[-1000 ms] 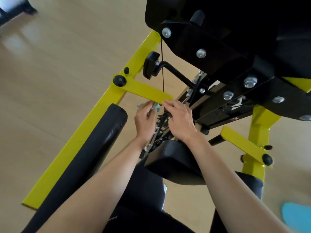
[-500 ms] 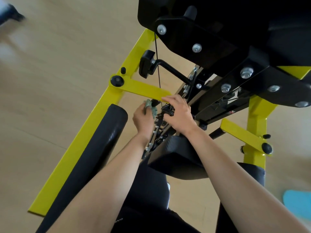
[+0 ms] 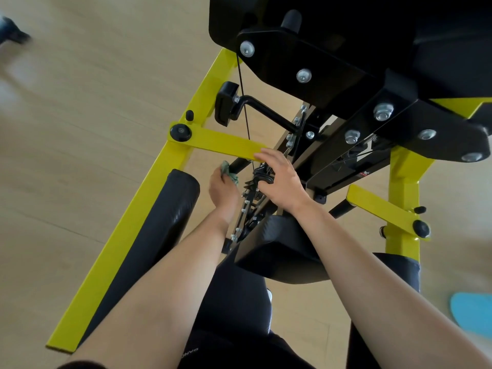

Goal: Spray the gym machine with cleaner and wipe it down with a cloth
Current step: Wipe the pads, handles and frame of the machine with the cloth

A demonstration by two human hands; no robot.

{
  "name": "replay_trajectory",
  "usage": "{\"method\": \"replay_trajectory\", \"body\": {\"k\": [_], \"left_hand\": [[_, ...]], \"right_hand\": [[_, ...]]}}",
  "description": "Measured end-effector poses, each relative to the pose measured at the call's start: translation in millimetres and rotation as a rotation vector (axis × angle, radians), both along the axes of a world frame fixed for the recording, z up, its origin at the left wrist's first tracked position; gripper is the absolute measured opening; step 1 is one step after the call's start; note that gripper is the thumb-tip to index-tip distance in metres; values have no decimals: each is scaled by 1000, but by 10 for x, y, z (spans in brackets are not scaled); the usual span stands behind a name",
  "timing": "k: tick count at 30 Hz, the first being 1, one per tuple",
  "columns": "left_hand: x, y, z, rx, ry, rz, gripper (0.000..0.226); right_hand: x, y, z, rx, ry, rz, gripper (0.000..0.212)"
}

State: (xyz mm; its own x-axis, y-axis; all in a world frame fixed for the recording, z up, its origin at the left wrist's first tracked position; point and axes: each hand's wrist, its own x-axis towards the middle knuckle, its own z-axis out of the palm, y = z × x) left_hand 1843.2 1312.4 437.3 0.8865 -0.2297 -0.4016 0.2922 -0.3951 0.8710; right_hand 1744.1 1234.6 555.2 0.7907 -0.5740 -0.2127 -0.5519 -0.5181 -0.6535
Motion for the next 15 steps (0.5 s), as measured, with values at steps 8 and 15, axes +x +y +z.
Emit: {"method": "replay_trajectory", "body": {"k": [8, 15], "left_hand": [[-46, -60, 233, -154, 63, 121, 29], [-128, 55, 443, -668, 655, 298, 33]], "right_hand": [[-7, -18, 6, 42, -8, -1, 66], [2, -26, 8, 72, -29, -5, 64]]}}
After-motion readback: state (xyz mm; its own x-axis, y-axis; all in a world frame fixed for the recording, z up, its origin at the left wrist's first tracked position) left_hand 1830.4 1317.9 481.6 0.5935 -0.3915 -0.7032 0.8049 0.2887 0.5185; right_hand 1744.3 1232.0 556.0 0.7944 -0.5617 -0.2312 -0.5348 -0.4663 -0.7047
